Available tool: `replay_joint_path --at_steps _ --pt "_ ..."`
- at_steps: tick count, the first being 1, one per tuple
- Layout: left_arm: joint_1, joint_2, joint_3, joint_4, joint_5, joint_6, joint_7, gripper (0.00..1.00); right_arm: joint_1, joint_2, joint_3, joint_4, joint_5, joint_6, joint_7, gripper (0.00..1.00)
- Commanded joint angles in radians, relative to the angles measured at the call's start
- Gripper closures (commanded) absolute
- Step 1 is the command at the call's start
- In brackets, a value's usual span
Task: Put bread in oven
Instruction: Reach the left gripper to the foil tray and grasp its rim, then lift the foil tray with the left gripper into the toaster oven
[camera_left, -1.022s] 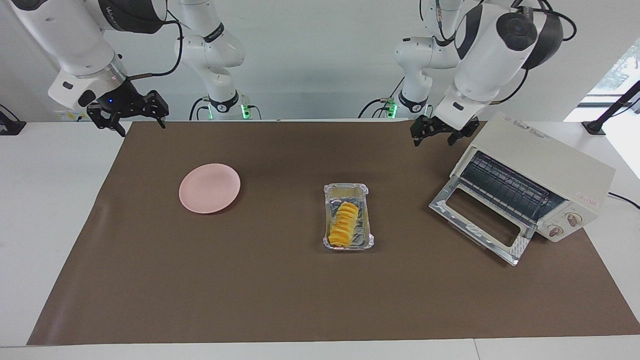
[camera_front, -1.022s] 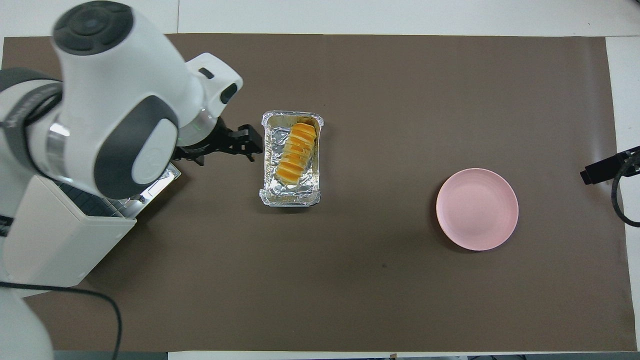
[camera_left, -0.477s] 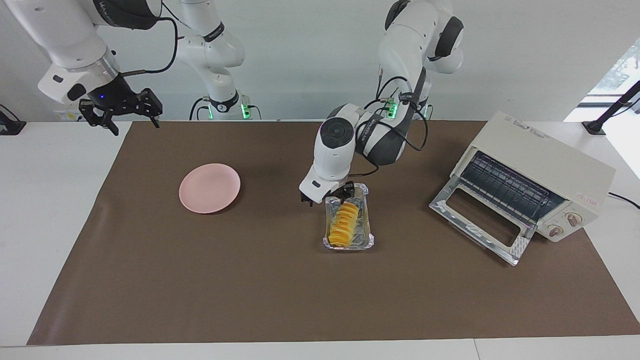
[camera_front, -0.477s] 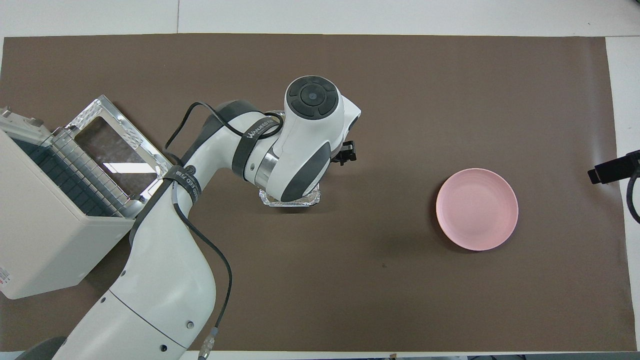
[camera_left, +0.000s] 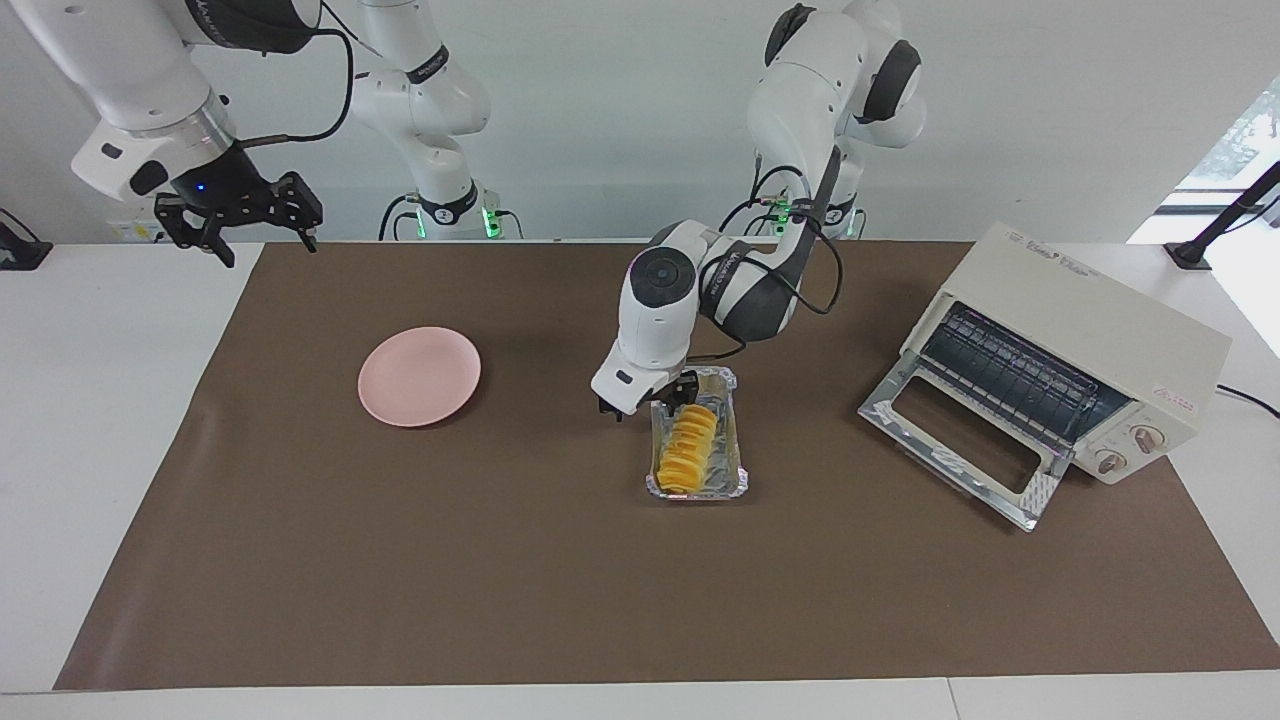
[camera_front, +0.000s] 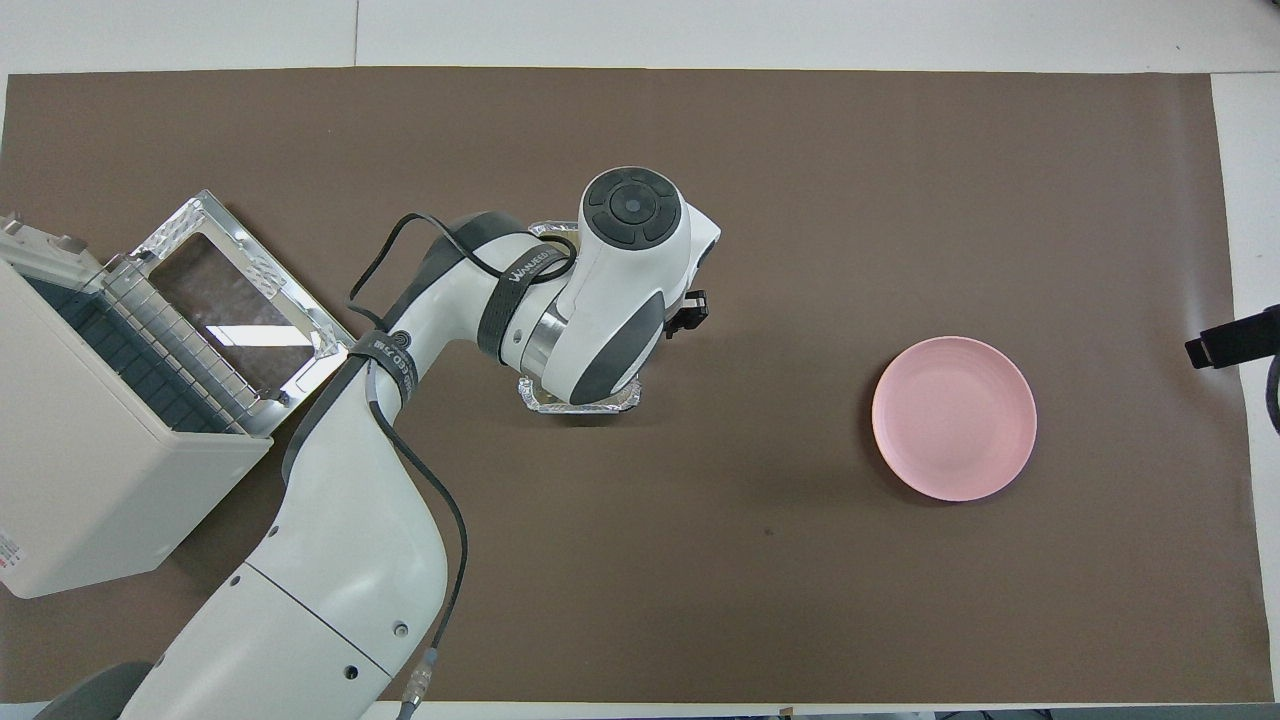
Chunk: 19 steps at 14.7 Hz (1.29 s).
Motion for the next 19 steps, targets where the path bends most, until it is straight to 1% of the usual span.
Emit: replay_joint_path --at_steps 1,2,3,4,8,10,11,13,14,15,16,18,19 --pt "-0.01 0.002 0.014 -0.058 0.019 0.079 -0.016 0.42 -0.008 -0.011 -0.003 -0.007 0.021 -0.008 -0.02 0.0" --pt "-0.01 0.001 0.014 -0.061 0.019 0.08 -0.016 0.46 -0.008 -0.011 -0.001 -0.007 0.021 -0.008 -0.02 0.0" --pt "-0.012 0.001 0.014 -0.06 0.019 0.079 -0.016 0.7 -0.008 -0.011 -0.001 -0.007 0.021 -0.006 -0.015 0.0" --pt "-0.009 0.001 0.014 -0.06 0.018 0.074 -0.016 1.0 -0.01 -0.011 -0.003 -0.007 0.019 -0.006 -0.012 0.0" --pt "-0.002 -0.002 0.014 -0.055 0.01 0.06 -0.017 1.0 -0.007 -0.018 0.0 -0.014 0.016 -0.009 -0.014 0.0" --pt "-0.002 -0.009 0.017 -0.039 0.007 0.015 -0.037 1.0 -0.007 -0.018 0.0 -0.014 0.016 -0.011 -0.015 0.0" --pt "0.002 -0.013 0.029 0.003 0.005 -0.028 -0.057 1.0 -0.007 -0.018 0.0 -0.014 0.016 -0.011 -0.014 0.0" --pt "0.002 -0.016 0.078 0.107 -0.011 -0.152 -0.085 1.0 -0.007 -0.018 0.0 -0.014 0.016 -0.011 -0.014 0.0" --pt "0.001 -0.021 0.121 0.145 -0.012 -0.205 -0.083 1.0 -0.007 -0.018 0.0 -0.014 0.016 -0.011 -0.014 0.0" --pt "0.002 -0.036 0.165 0.153 -0.016 -0.246 -0.082 1.0 -0.007 -0.018 0.0 -0.014 0.016 -0.011 -0.014 0.0" --pt "0.007 -0.082 0.208 0.153 -0.021 -0.274 -0.079 1.0 -0.007 -0.018 0.0 -0.014 0.016 -0.011 -0.015 0.0" --pt "0.08 -0.136 0.25 0.143 -0.025 -0.311 -0.08 1.0 -0.007 -0.018 0.0 -0.014 0.016 -0.011 -0.014 0.0" --pt "0.129 -0.139 0.253 0.133 -0.027 -0.331 -0.086 1.0 -0.007 -0.018 0.0 -0.014 0.016 -0.011 -0.015 0.0"
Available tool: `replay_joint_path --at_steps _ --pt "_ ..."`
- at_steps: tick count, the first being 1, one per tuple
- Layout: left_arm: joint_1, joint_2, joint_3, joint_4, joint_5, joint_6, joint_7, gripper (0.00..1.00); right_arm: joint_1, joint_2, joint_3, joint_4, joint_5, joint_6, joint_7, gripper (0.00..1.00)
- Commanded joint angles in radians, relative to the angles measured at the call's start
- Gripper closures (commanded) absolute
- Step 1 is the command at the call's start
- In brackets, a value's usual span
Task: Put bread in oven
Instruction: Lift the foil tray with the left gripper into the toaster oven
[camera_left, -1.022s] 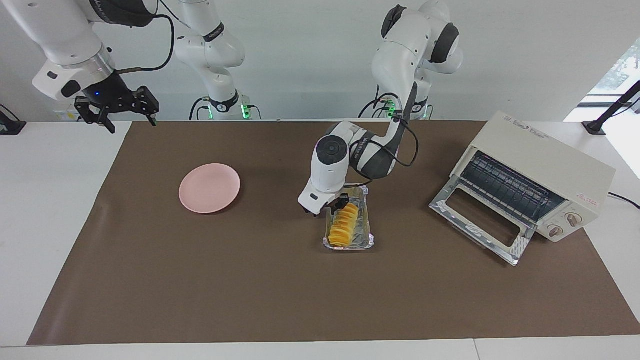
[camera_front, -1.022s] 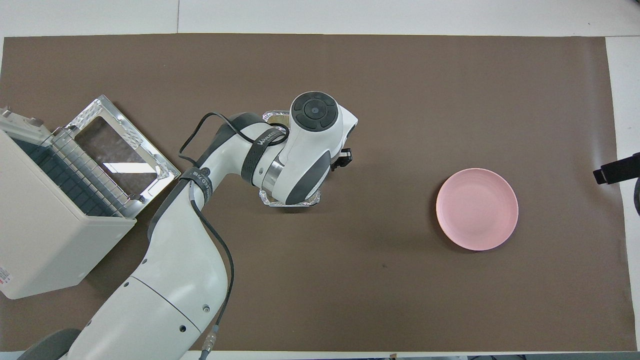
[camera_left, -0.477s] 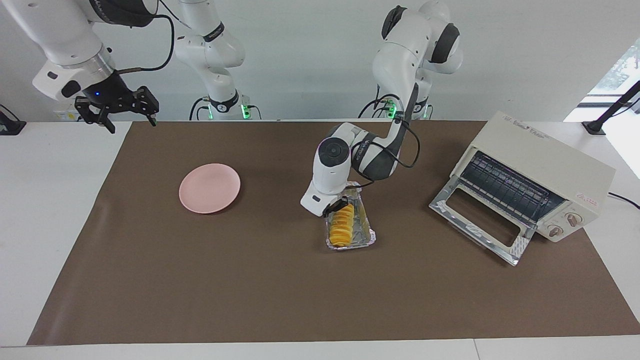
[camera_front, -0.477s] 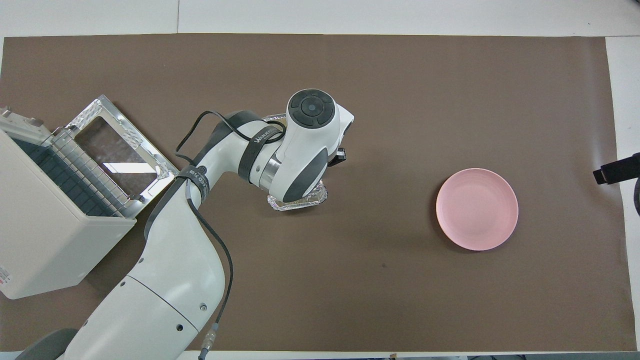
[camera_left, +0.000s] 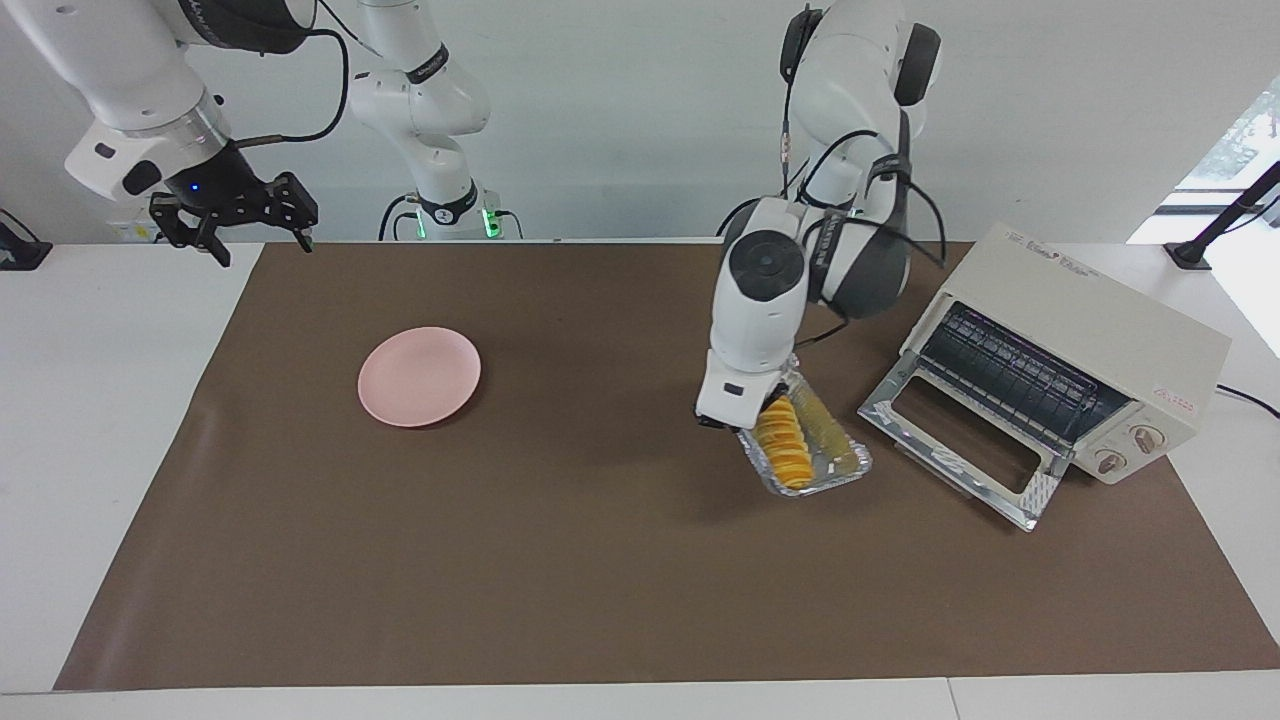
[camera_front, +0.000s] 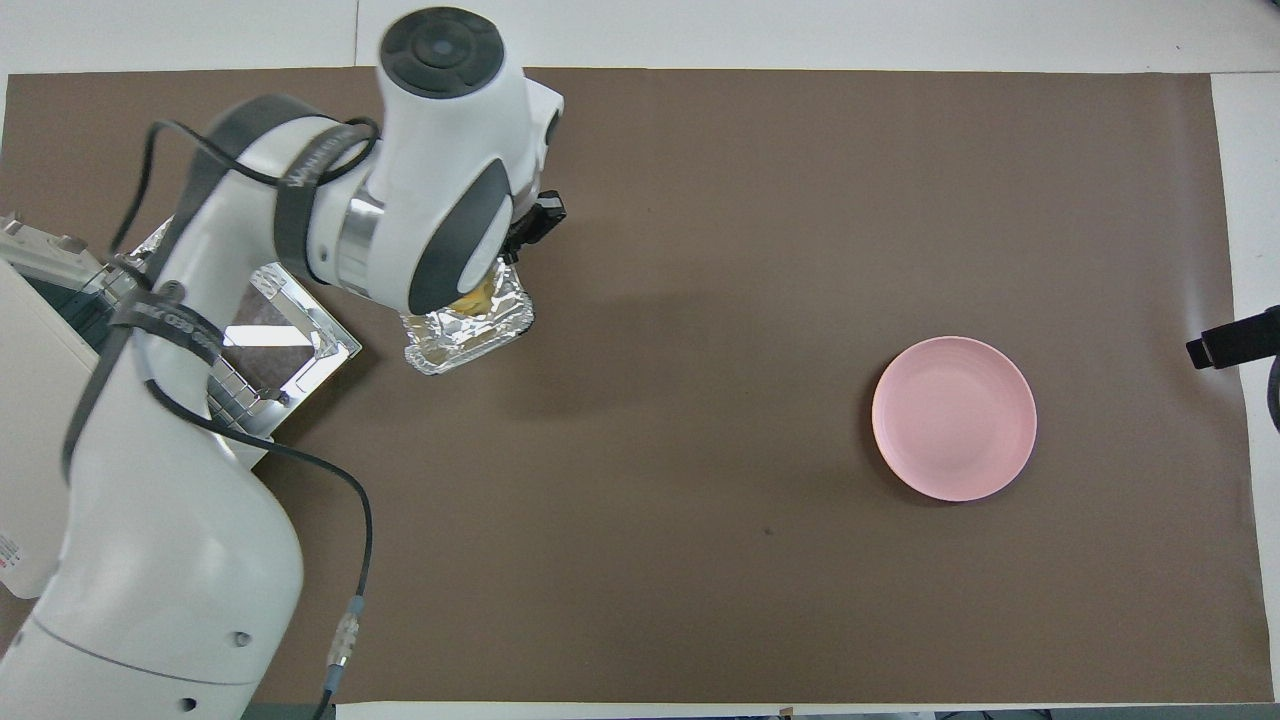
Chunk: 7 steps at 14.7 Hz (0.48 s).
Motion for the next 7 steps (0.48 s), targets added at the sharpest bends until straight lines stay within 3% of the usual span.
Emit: replay_joint_path --at_steps 1,5,7 --pt "0.125 -0.042 0.02 -0.031 -0.018 -0.062 -0.034 1.0 -0.007 -0.018 0.002 -0.014 0.016 -0.01 -0.014 0.0" --pt "0.167 -0.051 0.138 -0.097 -0.007 -0.049 -0.052 1.0 -0.007 -0.018 0.002 -0.014 0.016 -0.01 -0.013 0.0" --pt "0.17 -0.088 0.158 -0.192 -0.001 0.014 -0.054 1.0 -0.007 -0.018 0.002 -0.014 0.016 -0.01 -0.013 0.0"
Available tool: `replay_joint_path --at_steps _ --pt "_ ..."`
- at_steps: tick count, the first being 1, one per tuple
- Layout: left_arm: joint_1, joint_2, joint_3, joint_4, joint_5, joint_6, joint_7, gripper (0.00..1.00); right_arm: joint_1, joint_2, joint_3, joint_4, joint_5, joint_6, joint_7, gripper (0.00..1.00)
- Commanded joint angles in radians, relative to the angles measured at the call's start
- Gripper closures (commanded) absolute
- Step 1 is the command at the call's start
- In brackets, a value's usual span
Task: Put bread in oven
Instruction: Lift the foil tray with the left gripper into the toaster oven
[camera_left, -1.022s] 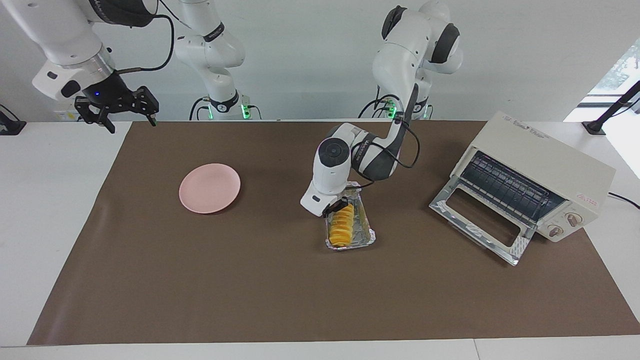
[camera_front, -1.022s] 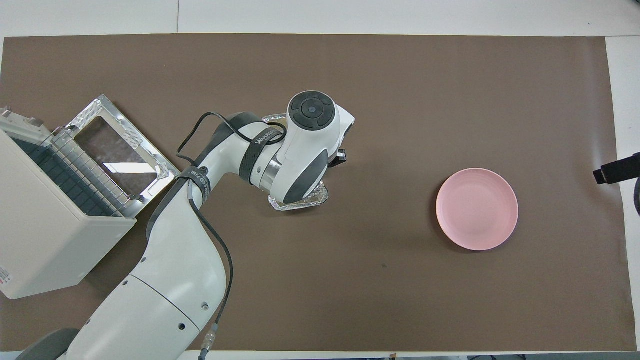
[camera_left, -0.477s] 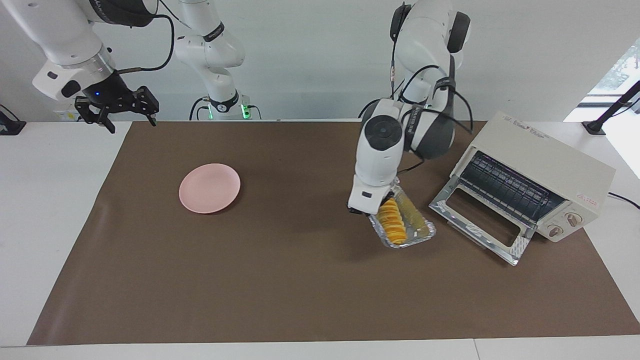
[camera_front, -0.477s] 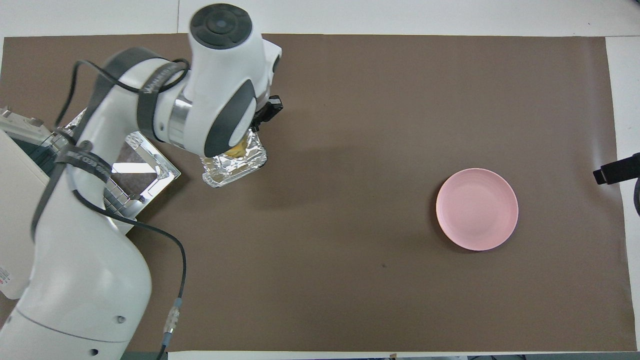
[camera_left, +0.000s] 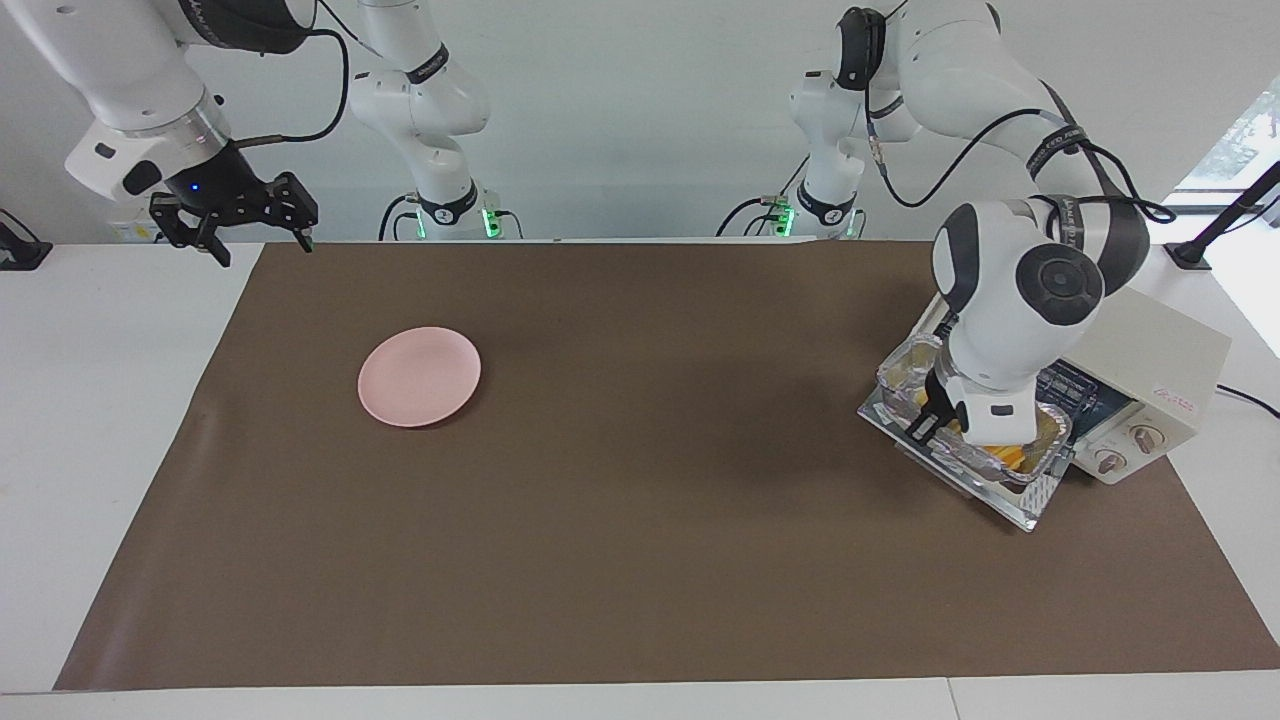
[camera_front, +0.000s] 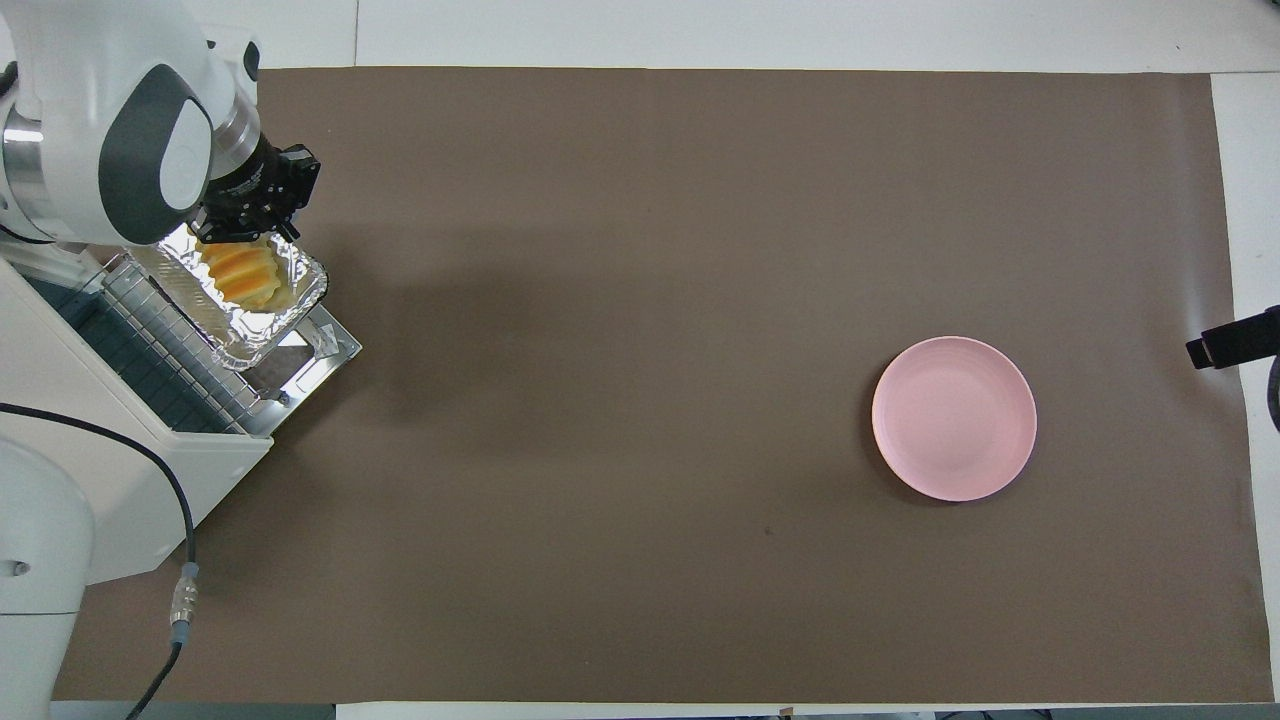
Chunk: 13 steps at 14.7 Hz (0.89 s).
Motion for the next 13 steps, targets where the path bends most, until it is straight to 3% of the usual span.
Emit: replay_joint_path --at_steps 1,3,8,10,13 --pt "-0.025 -0.076 0.045 -0.172 0.007 0.099 -0.038 1.0 -0.008 -0.018 0.002 -0.014 0.016 -0.01 -0.013 0.0" --pt "-0.023 -0.101 0.068 -0.24 0.021 0.14 -0.035 1.0 -0.008 -0.018 0.002 -0.014 0.016 -0.01 -0.013 0.0" --pt "-0.025 -0.116 0.138 -0.294 0.033 0.109 -0.026 1.0 -0.008 -0.018 0.002 -0.014 0.016 -0.01 -0.013 0.0" --pt "-0.028 -0.125 0.138 -0.309 0.121 0.094 -0.015 1.0 -0.008 -0.018 0.002 -0.014 0.016 -0.01 -0.013 0.0" --pt "-0.014 -0.145 0.143 -0.349 0.121 0.1 -0.003 1.0 -0.008 -0.018 0.002 -0.014 0.016 -0.01 -0.013 0.0"
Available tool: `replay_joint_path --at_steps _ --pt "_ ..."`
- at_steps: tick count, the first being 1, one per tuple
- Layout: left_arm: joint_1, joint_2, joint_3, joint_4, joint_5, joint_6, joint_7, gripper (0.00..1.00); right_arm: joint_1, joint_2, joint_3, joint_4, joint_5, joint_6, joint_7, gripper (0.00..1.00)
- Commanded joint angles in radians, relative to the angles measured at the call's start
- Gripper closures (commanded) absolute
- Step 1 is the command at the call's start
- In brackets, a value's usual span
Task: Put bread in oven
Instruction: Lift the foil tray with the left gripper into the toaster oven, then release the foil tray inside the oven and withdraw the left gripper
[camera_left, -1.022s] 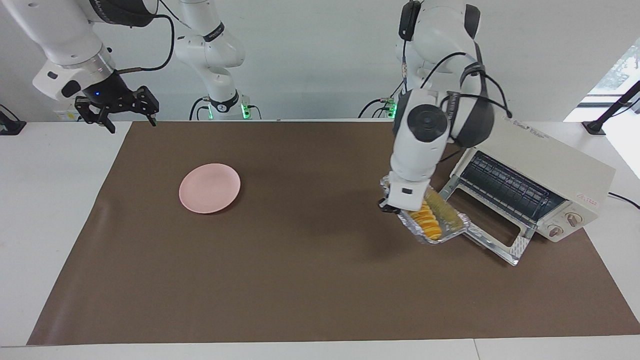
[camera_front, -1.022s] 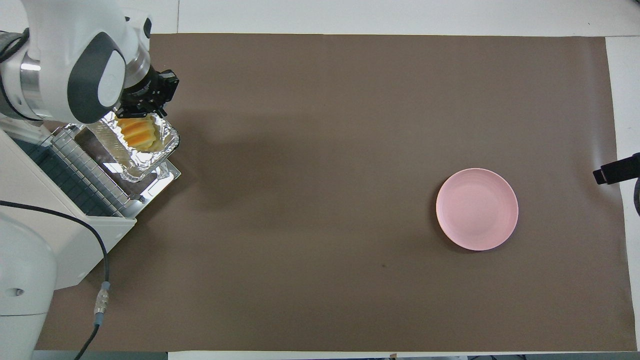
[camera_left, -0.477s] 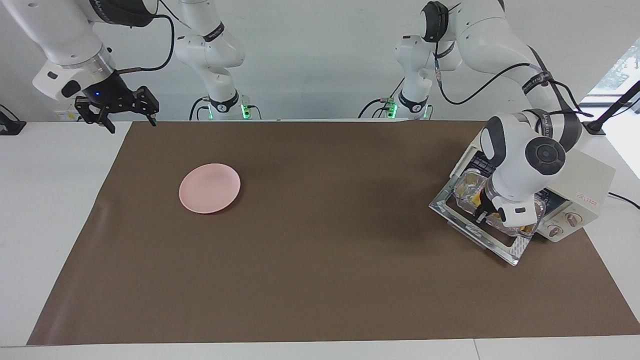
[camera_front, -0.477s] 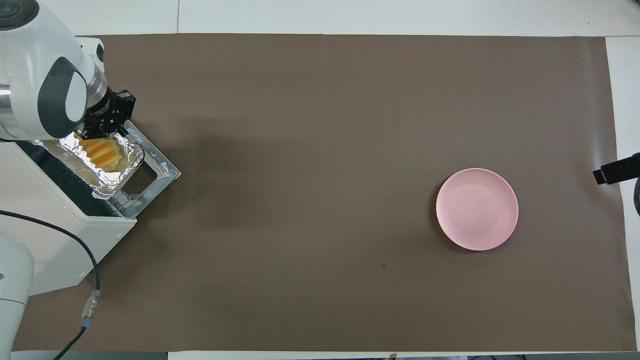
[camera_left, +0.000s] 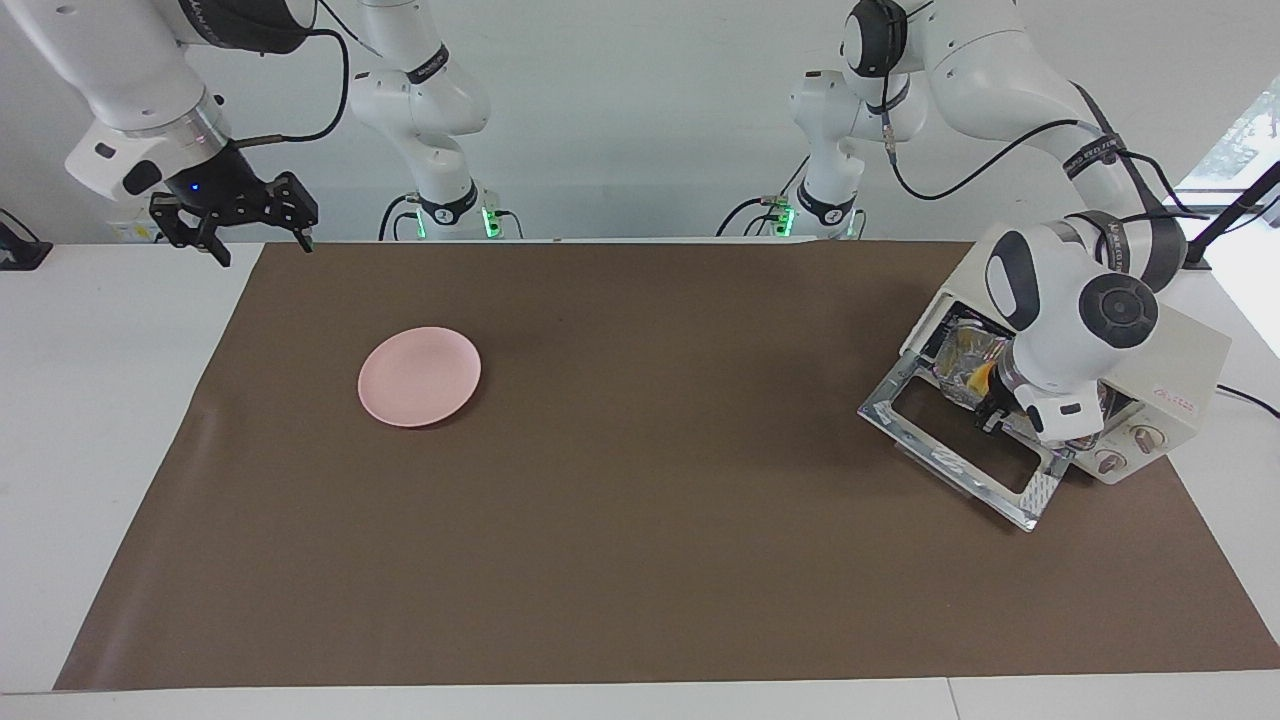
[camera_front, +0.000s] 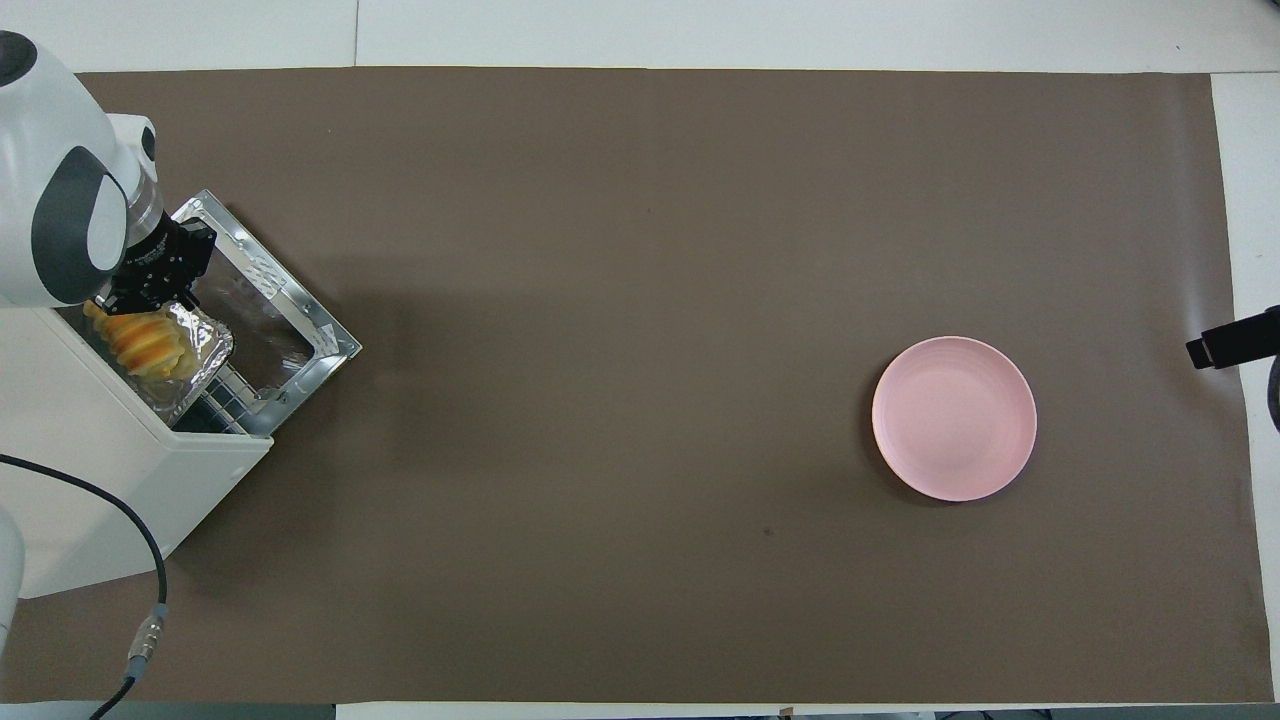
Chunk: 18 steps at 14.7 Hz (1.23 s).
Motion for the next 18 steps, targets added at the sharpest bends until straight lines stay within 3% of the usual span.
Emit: replay_joint_path --at_steps 1,7,8,9,10,15,18 --pt "-0.011 -0.064 0.013 -0.101 0.026 0.016 0.017 1.0 -0.008 -0.018 0.002 -0.014 0.016 -0.01 -0.013 0.0" --pt "-0.009 -0.103 0.013 -0.186 0.026 0.047 0.115 1.0 -0.008 -0.018 0.002 -0.014 0.016 -0.01 -0.014 0.0" --pt "-0.006 -0.103 0.013 -0.184 0.026 0.047 0.117 0.92 -0.008 -0.018 0.002 -0.014 0.016 -0.01 -0.013 0.0" --pt "-0.006 -0.103 0.013 -0.186 0.026 0.05 0.125 0.29 -0.008 -0.018 0.002 -0.014 0.016 -0.01 -0.013 0.0" --pt "-0.006 -0.103 0.014 -0.184 0.026 0.05 0.14 0.0 -0.008 -0.018 0.002 -0.014 0.016 -0.01 -0.015 0.0" --pt "0.008 -0.093 0.014 -0.098 0.031 0.042 0.292 0.0 -0.008 -0.018 0.002 -0.014 0.016 -0.01 -0.013 0.0" --pt "0.004 -0.098 0.007 -0.005 0.002 -0.063 0.327 0.0 -0.008 -0.018 0.002 -0.014 0.016 -0.01 -0.013 0.0"
